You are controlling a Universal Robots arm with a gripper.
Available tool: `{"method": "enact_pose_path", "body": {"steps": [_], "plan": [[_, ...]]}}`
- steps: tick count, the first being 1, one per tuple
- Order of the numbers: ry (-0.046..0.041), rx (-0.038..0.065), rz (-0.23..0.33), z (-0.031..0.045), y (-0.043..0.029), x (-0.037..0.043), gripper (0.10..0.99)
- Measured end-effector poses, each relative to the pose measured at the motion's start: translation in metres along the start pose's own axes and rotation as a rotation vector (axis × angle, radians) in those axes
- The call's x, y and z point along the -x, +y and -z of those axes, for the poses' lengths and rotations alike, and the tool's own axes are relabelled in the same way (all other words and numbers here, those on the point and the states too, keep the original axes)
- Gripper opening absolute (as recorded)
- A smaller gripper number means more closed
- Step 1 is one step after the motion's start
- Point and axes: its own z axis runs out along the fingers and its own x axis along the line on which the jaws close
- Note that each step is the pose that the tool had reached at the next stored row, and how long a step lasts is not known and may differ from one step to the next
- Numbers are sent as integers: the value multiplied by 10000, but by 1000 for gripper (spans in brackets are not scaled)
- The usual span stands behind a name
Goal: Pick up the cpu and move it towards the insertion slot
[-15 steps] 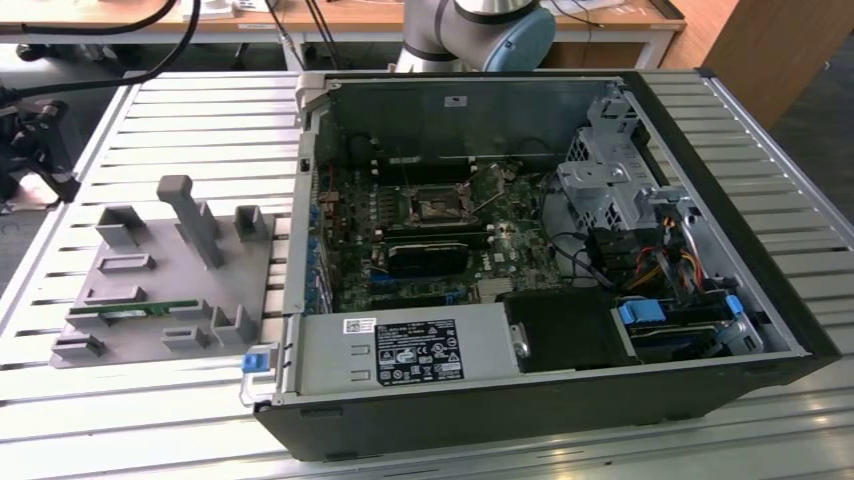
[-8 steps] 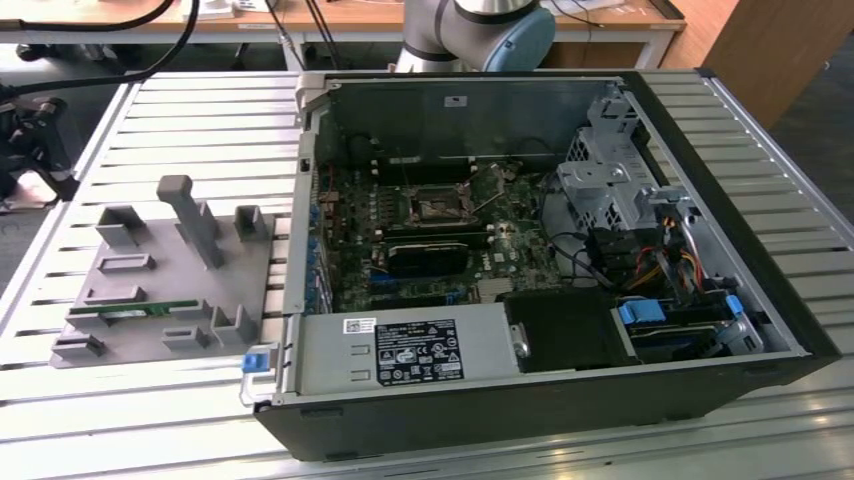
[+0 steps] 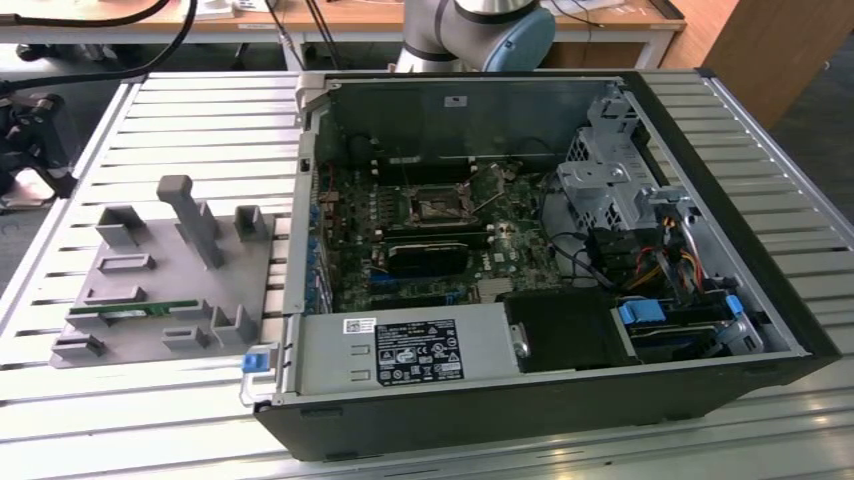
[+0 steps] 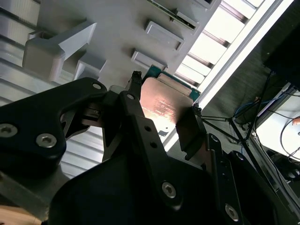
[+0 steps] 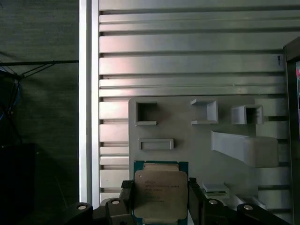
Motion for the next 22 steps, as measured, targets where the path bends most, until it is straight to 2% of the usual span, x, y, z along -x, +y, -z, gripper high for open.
{"method": "enact_pose_path", "body": {"steps": [11,22], "plan": [[-2,1,-34,92,5,-2,545],[-4,1,-71,236,13,-5,545]]}}
